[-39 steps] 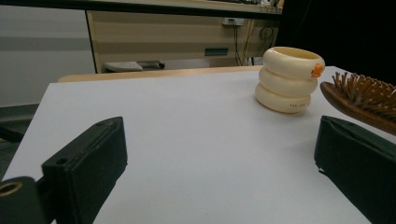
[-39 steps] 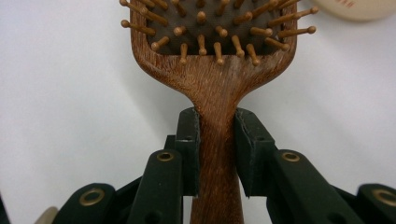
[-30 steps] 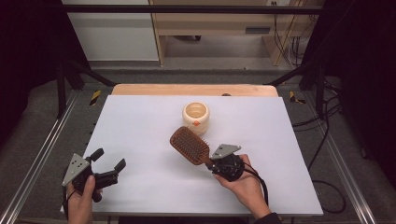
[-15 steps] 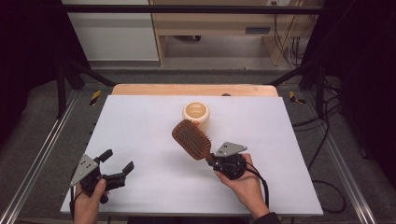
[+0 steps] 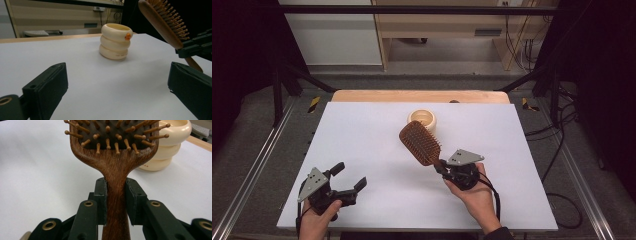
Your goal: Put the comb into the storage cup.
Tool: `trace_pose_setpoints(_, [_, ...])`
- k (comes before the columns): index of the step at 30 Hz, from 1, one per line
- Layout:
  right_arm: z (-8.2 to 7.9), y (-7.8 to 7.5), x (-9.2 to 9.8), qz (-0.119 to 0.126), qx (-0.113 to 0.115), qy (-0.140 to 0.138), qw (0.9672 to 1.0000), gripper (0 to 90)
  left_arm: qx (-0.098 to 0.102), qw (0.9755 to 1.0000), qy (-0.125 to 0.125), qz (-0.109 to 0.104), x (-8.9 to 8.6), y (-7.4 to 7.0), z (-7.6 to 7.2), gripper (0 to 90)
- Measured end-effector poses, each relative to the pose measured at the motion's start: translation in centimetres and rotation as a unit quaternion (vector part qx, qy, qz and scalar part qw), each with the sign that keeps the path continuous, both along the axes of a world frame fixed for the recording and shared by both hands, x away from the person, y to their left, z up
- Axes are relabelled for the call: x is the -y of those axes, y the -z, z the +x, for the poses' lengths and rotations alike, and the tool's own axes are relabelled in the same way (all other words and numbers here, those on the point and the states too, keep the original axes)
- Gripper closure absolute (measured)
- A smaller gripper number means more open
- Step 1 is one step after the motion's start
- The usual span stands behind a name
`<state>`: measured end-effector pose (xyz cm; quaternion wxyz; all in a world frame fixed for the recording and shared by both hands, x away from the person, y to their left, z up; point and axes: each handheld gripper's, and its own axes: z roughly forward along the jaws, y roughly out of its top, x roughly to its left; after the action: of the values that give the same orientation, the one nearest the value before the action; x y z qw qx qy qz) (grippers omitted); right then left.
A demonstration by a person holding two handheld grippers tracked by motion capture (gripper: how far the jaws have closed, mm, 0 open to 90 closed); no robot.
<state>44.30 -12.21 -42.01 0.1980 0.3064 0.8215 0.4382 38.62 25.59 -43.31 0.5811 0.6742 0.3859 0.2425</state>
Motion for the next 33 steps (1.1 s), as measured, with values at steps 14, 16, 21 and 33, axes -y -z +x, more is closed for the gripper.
trace_pose_setpoints(14, [-0.2, -0.5, -0.2, 0.01, 0.022, 0.003, 0.9997, 72.9, -0.008, 0.9968, 0.072, -0.033, 7.8, -4.0, 3.0, 3.3])
trace_pose_setpoints(16, [-0.3, -0.6, -0.3, 0.011, 0.024, 0.002, 0.9996, 73.0, -0.014, 0.9962, 0.073, -0.044, 8.4, -4.7, 3.6, 3.7])
trace_pose_setpoints(21, [-0.3, -0.7, -0.3, 0.012, 0.028, 0.001, 0.9995, 73.0, -0.018, 0.9941, 0.095, -0.048, 9.4, -5.4, 4.8, 3.1])
trace_pose_setpoints(33, [-0.4, -1.0, -0.3, 0.021, 0.039, 0.002, 0.999, 73.0, -0.037, 0.9934, 0.084, -0.069, 10.0, -6.0, 6.5, 3.4])
